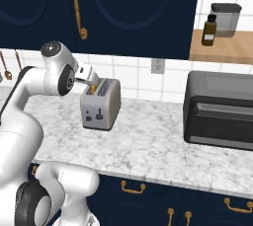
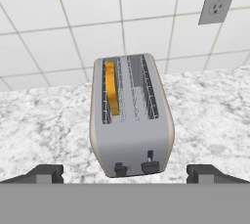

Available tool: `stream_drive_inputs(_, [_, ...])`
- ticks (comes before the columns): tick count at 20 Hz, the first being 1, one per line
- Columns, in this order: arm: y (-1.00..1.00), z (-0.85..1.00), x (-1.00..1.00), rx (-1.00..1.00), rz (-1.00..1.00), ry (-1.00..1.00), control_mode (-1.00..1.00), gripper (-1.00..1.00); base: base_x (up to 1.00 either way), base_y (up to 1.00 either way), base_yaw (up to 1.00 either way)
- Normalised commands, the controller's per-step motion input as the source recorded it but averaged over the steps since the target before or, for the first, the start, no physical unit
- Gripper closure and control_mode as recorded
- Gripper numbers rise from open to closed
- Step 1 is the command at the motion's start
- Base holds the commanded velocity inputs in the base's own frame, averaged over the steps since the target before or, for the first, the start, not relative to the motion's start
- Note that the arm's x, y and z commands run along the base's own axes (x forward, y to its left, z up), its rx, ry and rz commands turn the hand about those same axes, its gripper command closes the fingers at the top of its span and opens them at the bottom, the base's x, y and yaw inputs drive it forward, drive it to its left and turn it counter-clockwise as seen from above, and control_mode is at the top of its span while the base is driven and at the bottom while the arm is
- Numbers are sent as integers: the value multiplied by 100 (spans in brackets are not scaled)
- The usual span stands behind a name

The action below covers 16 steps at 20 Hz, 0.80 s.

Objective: Start the toaster. Once the lever pops up, take the bread to the plate on the dining counter.

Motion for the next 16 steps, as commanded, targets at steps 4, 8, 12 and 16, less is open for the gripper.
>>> stream_drive_inputs(4, [0, 0, 0, 0, 0, 0, -100, -100, 0, 0, 0])
stream_drive_inputs(8, [0, 0, 0, 0, 0, 0, -100, -100, 0, 0, 0])
stream_drive_inputs(12, [0, 0, 0, 0, 0, 0, -100, -100, 0, 0, 0])
stream_drive_inputs(16, [0, 0, 0, 0, 0, 0, -100, -100, 0, 0, 0])
